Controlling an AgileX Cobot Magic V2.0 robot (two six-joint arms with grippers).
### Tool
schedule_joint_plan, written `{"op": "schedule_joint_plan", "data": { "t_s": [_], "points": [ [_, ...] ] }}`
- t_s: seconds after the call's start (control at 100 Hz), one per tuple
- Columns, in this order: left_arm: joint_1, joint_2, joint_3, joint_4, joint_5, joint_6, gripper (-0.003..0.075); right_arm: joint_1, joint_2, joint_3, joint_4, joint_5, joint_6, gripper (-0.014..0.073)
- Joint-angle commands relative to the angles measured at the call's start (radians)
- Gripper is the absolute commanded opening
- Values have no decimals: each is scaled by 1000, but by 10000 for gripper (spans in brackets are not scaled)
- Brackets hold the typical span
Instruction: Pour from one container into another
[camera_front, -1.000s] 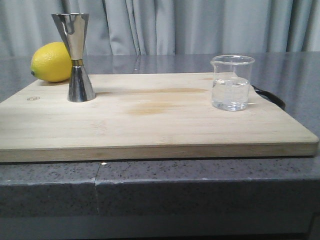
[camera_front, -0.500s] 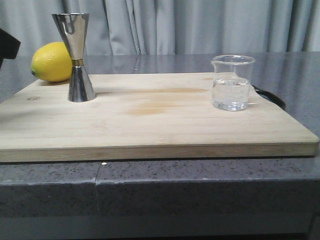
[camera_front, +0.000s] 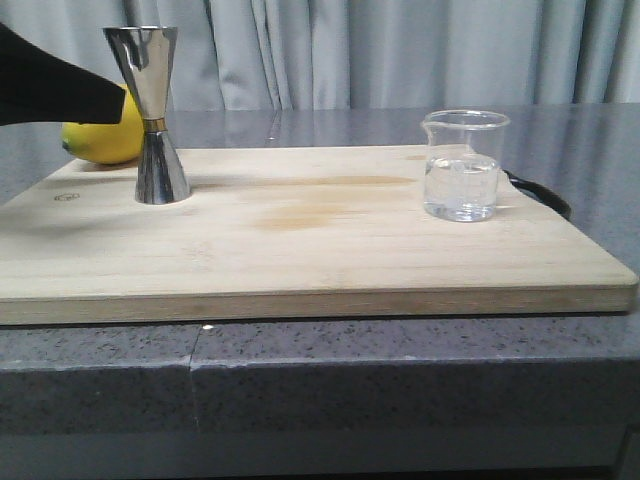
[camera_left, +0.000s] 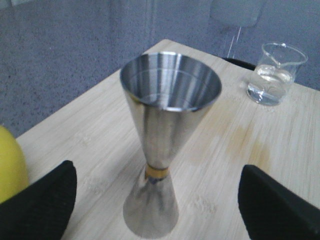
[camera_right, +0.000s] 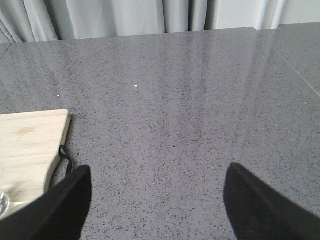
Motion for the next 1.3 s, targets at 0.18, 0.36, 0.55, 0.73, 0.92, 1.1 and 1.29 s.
{"op": "schedule_joint_plan", "data": {
  "t_s": [0.18,0.36,0.55,0.73,0.92,1.1,1.29],
  "points": [
    [-84,51,-30,-237,51,170,606,-8,12,-34,-13,-80,-2,499],
    [-103,93,-45,-237,55,173,604,-8,12,-34,-13,-80,-2,499],
    [-106,93,-47,-237,89,173,526,-8,12,-34,-13,-80,-2,499],
    [-106,93,-47,-237,102,173,375,-8,12,-34,-13,-80,-2,499],
    [-106,93,-62,-237,158,173,256,-8,12,-34,-13,-80,-2,499],
    [-106,93,-77,-237,190,173,204,-8,12,-34,-13,-80,-2,499],
    [-106,93,-79,-237,194,168,185,-8,12,-34,-13,-80,-2,499]
  ]
}}
